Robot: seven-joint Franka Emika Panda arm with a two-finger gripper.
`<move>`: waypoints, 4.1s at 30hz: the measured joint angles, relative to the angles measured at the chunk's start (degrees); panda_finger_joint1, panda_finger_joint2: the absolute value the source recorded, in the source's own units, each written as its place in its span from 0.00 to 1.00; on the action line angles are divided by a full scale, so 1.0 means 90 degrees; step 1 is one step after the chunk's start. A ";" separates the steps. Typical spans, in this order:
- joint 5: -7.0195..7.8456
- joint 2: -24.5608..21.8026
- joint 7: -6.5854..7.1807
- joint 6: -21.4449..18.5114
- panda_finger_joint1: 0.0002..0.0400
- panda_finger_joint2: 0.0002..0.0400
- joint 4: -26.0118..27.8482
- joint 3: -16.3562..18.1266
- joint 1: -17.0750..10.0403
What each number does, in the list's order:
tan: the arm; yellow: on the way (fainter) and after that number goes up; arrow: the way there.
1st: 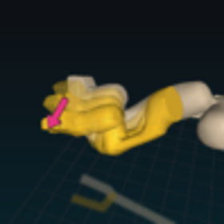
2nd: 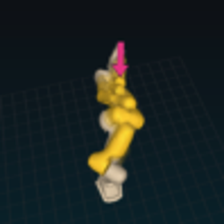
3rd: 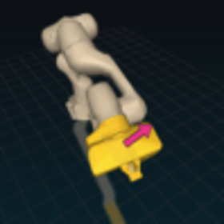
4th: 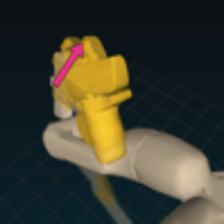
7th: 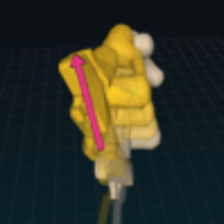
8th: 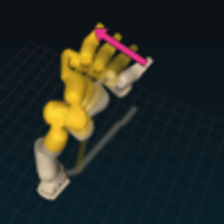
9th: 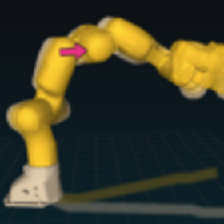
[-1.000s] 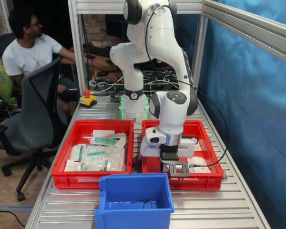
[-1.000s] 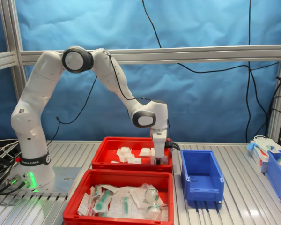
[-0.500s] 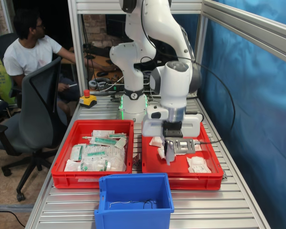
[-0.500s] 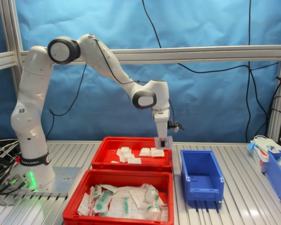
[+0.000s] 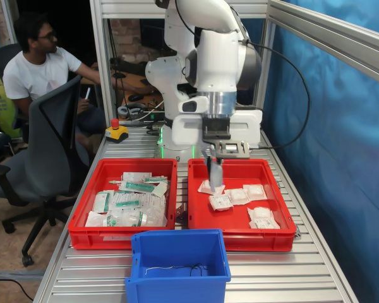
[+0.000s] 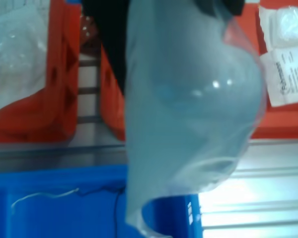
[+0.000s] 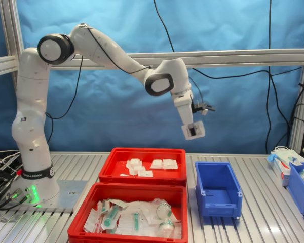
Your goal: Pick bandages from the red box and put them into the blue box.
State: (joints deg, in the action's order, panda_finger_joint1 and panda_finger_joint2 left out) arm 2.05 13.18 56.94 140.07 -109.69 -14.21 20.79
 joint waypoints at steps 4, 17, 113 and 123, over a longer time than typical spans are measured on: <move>0.0000 0.0000 0.0000 -0.0005 0.14 0.14 0.0245 -0.0217 -0.0006; 0.0000 0.0508 0.0000 -0.0007 0.14 0.14 0.1110 -0.0763 -0.0045; -0.0026 0.1641 0.0000 0.0131 0.99 0.99 0.1622 -0.0934 -0.0060; -0.0026 0.1639 0.0000 0.0054 1.00 1.00 0.1622 -0.0934 -0.0054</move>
State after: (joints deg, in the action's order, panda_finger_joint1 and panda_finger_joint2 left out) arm 1.81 27.92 56.93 140.55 -95.09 -22.61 20.31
